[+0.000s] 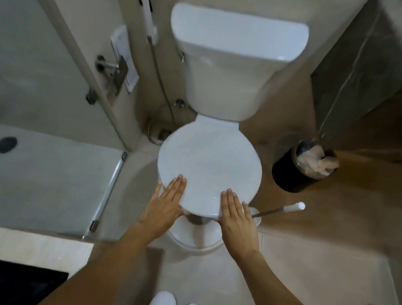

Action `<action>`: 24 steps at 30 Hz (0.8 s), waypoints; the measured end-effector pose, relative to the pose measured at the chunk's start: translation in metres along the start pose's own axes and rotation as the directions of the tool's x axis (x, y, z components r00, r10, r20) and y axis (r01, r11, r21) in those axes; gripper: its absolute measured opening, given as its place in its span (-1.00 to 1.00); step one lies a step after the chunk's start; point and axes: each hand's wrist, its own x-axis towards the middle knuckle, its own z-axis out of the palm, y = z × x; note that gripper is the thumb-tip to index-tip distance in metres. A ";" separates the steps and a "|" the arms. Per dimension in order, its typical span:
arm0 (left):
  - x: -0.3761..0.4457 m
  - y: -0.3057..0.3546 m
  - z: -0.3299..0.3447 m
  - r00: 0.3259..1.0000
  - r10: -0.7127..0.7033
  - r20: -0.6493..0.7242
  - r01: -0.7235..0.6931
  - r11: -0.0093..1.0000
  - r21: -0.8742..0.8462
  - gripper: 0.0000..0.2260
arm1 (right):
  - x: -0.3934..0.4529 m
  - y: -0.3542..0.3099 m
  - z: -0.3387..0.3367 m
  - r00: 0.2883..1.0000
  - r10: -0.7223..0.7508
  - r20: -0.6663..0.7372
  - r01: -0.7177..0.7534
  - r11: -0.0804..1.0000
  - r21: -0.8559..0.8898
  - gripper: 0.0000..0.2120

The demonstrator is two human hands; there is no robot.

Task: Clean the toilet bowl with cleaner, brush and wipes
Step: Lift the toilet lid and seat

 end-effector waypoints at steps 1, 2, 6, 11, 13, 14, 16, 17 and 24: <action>0.004 0.000 -0.016 1.000 -0.012 -0.018 0.012 1.000 -0.015 -0.40 | 0.008 0.003 -0.016 1.000 0.008 -0.013 -0.008 1.000 0.009 -0.20; 0.009 0.001 -0.034 1.000 -0.018 -0.022 0.017 0.999 -0.051 -0.40 | 0.017 0.007 -0.031 1.000 0.008 -0.024 -0.008 1.000 0.018 -0.26; 0.033 0.004 -0.099 0.997 -0.073 -0.022 0.071 0.993 -0.091 -0.43 | 0.055 0.022 -0.088 0.998 0.007 -0.064 -0.003 0.998 0.056 -0.36; 0.072 -0.001 -0.157 0.992 -0.114 -0.061 0.109 0.992 -0.069 -0.41 | 0.105 0.035 -0.141 0.994 0.043 -0.098 -0.025 0.985 0.170 -0.49; 0.092 -0.004 -0.172 0.988 -0.117 -0.096 0.107 0.989 -0.102 -0.48 | 0.125 0.039 -0.161 0.992 0.069 -0.106 -0.045 0.976 0.215 -0.51; 0.101 -0.006 -0.179 0.986 -0.119 -0.113 0.104 0.986 -0.126 -0.49 | 0.135 0.041 -0.170 0.989 0.090 -0.115 -0.061 0.971 0.230 -0.51; 0.123 -0.011 -0.193 0.984 -0.112 -0.141 0.088 0.982 -0.164 -0.48 | 0.156 0.046 -0.186 0.985 0.117 -0.127 -0.084 0.967 0.240 -0.51; 0.134 -0.014 -0.200 0.982 -0.109 -0.156 0.081 0.981 -0.175 -0.48 | 0.168 0.049 -0.191 0.983 0.129 -0.132 -0.093 0.964 0.247 -0.51; 0.221 -0.037 -0.245 0.979 -0.075 -0.192 0.030 0.974 -0.225 -0.47 | 0.267 0.077 -0.208 0.965 0.244 -0.101 -0.185 0.898 0.400 -0.49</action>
